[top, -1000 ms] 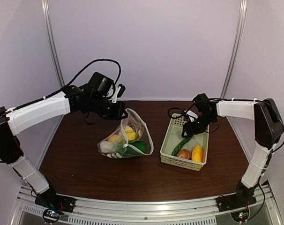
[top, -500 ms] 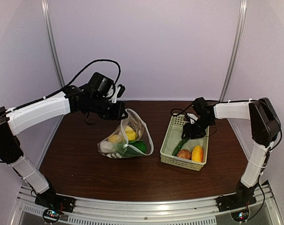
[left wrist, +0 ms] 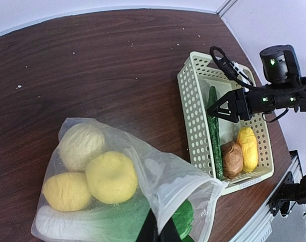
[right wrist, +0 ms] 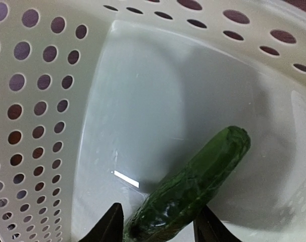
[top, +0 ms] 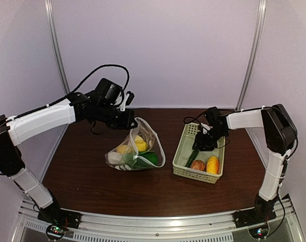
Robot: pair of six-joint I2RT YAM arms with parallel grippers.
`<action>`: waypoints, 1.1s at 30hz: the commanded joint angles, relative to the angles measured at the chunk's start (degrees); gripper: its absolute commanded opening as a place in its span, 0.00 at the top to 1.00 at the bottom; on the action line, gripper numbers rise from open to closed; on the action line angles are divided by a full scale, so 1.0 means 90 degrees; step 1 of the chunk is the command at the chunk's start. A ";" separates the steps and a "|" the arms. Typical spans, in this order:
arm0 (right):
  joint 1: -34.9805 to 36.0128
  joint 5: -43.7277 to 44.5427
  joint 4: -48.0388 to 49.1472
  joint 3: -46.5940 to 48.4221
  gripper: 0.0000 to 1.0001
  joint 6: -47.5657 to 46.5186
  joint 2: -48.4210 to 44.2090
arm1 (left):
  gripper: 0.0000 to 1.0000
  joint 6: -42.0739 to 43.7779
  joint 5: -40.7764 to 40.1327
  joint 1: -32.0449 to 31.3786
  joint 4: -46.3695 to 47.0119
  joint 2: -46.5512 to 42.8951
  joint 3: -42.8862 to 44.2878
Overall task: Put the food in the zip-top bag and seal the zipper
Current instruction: Pick up the fake vegetable from the bin, then place the fake vegetable in the zipper food storage bag.
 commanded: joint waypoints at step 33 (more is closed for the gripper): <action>-0.0612 -0.2762 0.1763 0.0493 1.00 -0.0090 -0.2314 | 1.00 -0.0291 0.0563 0.0039 0.0721 0.0261 0.0440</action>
